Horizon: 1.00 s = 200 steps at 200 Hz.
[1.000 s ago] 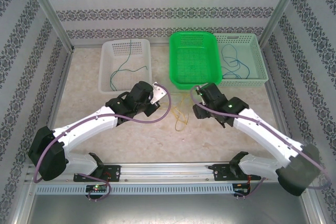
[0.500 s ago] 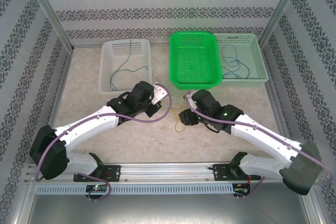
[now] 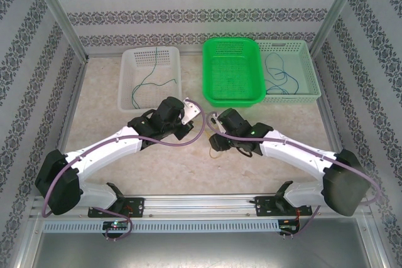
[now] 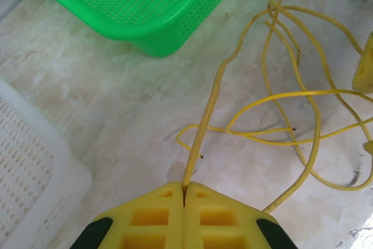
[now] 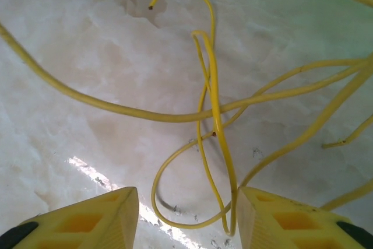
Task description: Untangle the cables
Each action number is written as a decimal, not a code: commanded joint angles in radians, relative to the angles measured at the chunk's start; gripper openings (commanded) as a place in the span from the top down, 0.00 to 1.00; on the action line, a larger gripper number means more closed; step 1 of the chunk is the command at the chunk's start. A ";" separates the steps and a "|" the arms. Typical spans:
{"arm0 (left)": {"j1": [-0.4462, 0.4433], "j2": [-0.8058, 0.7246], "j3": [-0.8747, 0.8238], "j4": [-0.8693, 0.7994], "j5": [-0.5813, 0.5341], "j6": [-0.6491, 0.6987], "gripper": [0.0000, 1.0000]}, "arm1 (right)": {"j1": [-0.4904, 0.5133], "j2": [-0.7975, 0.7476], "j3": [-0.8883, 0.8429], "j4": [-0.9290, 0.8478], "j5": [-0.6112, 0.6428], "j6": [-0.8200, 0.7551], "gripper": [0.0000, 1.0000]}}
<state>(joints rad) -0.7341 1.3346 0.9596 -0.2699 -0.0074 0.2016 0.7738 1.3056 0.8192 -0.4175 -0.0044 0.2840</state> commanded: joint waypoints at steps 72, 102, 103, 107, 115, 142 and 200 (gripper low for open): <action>-0.012 -0.001 0.024 0.027 -0.014 -0.013 0.92 | -0.019 -0.017 -0.020 0.032 0.018 0.008 1.00; -0.011 0.019 0.036 0.014 -0.040 -0.015 0.92 | -0.019 -0.099 -0.027 0.019 -0.021 0.012 1.00; -0.011 0.020 0.037 0.012 -0.040 -0.016 0.92 | -0.019 -0.103 -0.029 0.019 -0.022 0.012 1.00; -0.012 0.025 0.039 0.007 -0.043 -0.015 0.92 | -0.018 -0.115 -0.032 0.021 -0.022 0.012 1.00; -0.012 0.033 0.043 0.000 -0.046 -0.015 0.93 | -0.021 -0.137 -0.039 0.020 -0.021 0.015 1.00; -0.011 0.034 0.041 0.020 -0.029 -0.024 0.92 | -0.050 -0.147 -0.059 -0.012 -0.024 0.049 0.69; -0.011 0.017 0.040 0.020 -0.020 -0.027 0.92 | -0.063 -0.050 -0.101 0.100 -0.035 0.083 0.54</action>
<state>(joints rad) -0.7341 1.3655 0.9749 -0.2699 -0.0299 0.1936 0.7158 1.2213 0.7254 -0.3668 -0.0399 0.3511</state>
